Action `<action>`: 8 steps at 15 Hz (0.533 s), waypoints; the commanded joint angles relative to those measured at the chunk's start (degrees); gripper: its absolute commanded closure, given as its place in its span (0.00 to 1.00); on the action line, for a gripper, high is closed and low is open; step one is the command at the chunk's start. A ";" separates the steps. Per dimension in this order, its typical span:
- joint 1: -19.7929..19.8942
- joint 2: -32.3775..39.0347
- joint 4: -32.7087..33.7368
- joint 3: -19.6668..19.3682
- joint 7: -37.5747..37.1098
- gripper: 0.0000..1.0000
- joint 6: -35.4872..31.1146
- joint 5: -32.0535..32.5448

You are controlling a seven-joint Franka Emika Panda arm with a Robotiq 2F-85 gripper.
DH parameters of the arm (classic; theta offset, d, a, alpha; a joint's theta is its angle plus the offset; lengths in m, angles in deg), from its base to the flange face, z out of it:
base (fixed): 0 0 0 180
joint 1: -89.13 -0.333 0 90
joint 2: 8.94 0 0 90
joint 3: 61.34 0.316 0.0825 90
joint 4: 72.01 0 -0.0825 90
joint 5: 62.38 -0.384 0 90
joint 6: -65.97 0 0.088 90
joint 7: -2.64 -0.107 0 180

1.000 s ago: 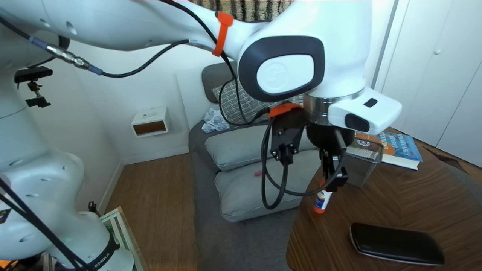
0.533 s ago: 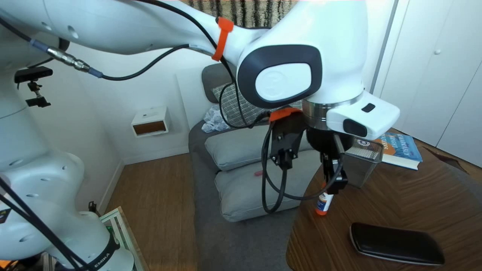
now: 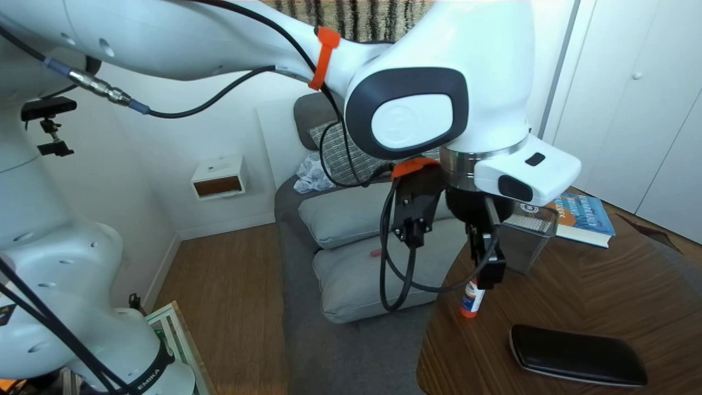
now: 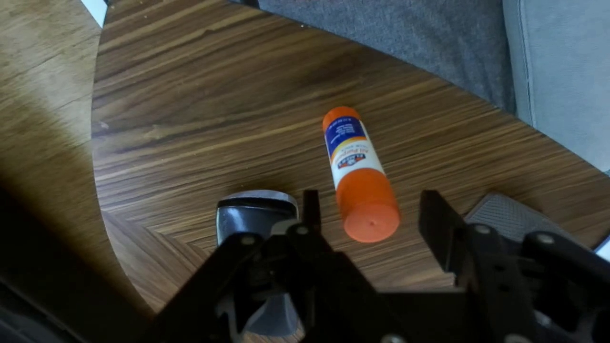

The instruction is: Put the glue stick on the table

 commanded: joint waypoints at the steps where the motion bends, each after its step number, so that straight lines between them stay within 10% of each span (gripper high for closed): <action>1: 0.00 -0.99 -0.97 0.11 -1.27 0.11 -0.75 0.47; 8: -0.99 -7.85 -1.88 0.99 2.13 0.00 5.16 4.43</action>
